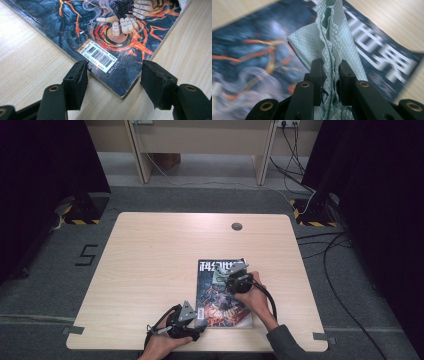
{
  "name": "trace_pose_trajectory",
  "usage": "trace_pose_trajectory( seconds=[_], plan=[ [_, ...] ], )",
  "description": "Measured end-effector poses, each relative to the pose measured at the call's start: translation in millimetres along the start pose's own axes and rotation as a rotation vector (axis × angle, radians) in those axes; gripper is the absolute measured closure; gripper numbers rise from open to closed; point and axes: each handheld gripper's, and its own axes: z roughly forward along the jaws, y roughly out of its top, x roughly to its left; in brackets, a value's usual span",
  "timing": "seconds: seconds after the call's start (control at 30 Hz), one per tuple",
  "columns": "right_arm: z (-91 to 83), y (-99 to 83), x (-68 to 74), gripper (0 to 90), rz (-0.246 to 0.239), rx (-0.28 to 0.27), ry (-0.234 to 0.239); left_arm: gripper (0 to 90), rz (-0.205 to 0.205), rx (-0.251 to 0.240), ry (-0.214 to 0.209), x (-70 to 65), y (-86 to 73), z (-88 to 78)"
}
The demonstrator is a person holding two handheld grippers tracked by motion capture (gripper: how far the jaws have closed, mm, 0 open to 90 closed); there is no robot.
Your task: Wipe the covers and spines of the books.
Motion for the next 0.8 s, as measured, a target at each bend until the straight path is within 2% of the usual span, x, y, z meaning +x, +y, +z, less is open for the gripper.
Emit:
trace_pose_trajectory(
  seconds=[0.03, 0.1, 0.13, 0.17, 0.2, 0.23, 0.3, 0.43, 0.5, 0.6, 0.63, 0.7, 0.73, 0.77, 0.8],
  plan=[
    [4.3, 8.7, 13.4, 77.6, -0.021, -0.006, 0.033, 38.6, -0.001, -0.001, 0.003, 0.2, -0.1, -0.8],
    [7.6, 14.9, 23.5, 77.6, -0.042, -0.010, 0.051, 38.9, -0.002, -0.003, 0.003, 0.4, -0.9, -1.6],
    [7.6, 14.9, 23.5, 77.6, -0.042, -0.010, 0.051, 39.2, -0.002, -0.003, 0.003, 0.4, -0.9, -1.6],
    [9.8, 19.9, 36.1, 77.5, -0.069, -0.025, 0.078, 39.3, -0.003, -0.008, 0.005, 0.9, -1.3, -3.4],
    [9.8, 19.9, 36.1, 77.5, -0.069, -0.025, 0.078, 39.3, -0.003, -0.008, 0.005, 0.9, -1.3, -3.4],
    [9.2, 21.6, 46.1, 77.4, -0.072, -0.024, 0.102, 39.4, -0.006, -0.011, 0.007, 1.6, -1.4, -4.5],
    [9.4, 23.1, 50.8, 77.2, -0.089, -0.033, 0.130, 39.6, -0.008, -0.011, 0.007, 1.9, -1.6, -5.2],
    [9.0, 23.1, 55.0, 77.3, -0.092, -0.033, 0.135, 39.8, -0.007, -0.015, 0.005, 1.6, -1.9, -5.6],
    [7.8, 20.8, 49.0, 78.1, -0.077, -0.028, 0.139, 39.3, -0.009, -0.012, 0.006, 1.8, -2.6, -6.4],
    [6.0, 17.4, 42.6, 78.1, -0.070, -0.025, 0.117, 38.3, -0.012, -0.016, 0.006, 2.5, -2.6, -7.8],
    [2.1, 10.3, 30.2, 78.3, -0.047, -0.014, 0.094, 38.0, -0.017, -0.016, 0.006, 3.4, -3.1, -8.2],
    [-3.4, 0.7, 16.4, 78.3, -0.024, -0.004, 0.057, 37.3, -0.020, -0.009, 0.007, 4.2, -4.0, -9.0],
    [-3.4, 0.7, 16.4, 78.3, -0.024, -0.004, 0.057, 37.1, -0.020, -0.009, 0.007, 4.2, -4.0, -9.0],
    [-9.9, -11.0, 1.7, 78.4, 0.017, 0.000, 0.028, 36.9, -0.024, -0.016, 0.003, 4.6, -4.0, -10.3],
    [-12.5, -15.3, -3.9, 78.4, 0.030, 0.005, 0.014, 36.9, -0.022, -0.019, 0.000, 5.0, -3.7, -10.9]
  ],
)
